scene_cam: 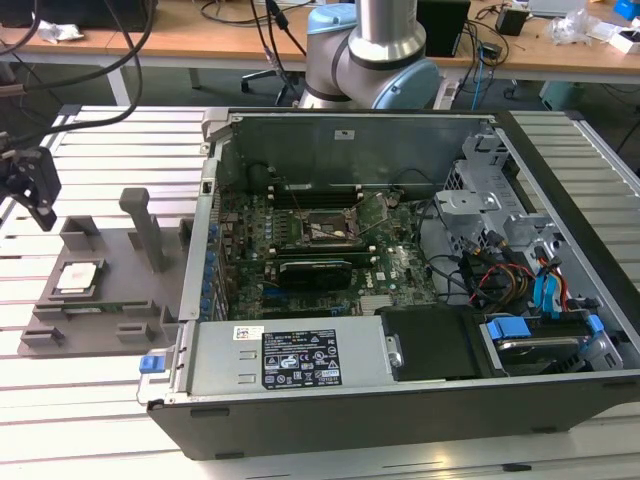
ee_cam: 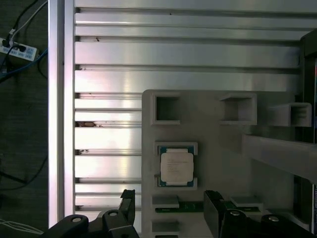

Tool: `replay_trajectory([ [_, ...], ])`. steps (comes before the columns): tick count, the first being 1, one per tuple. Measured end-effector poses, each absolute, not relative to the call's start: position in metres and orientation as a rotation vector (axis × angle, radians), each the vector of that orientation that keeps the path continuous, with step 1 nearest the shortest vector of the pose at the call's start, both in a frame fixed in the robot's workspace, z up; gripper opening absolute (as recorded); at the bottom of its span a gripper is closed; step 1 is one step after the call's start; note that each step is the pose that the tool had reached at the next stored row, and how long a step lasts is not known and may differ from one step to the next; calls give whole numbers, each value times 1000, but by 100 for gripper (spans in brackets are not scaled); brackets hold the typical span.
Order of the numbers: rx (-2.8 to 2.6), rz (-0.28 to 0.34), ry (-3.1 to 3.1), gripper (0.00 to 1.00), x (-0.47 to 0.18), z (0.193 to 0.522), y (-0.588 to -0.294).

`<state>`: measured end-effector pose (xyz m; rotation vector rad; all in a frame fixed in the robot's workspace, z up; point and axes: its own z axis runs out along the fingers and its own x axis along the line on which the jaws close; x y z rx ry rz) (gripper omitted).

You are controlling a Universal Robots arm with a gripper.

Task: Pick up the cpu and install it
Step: 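Pick up the cpu and move it towards the insertion slot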

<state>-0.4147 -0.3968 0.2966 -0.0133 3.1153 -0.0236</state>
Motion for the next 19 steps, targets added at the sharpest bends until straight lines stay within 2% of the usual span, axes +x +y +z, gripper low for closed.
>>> replay_trajectory([
  [19,-14,-23,3115,66,-414,291,-397],
])
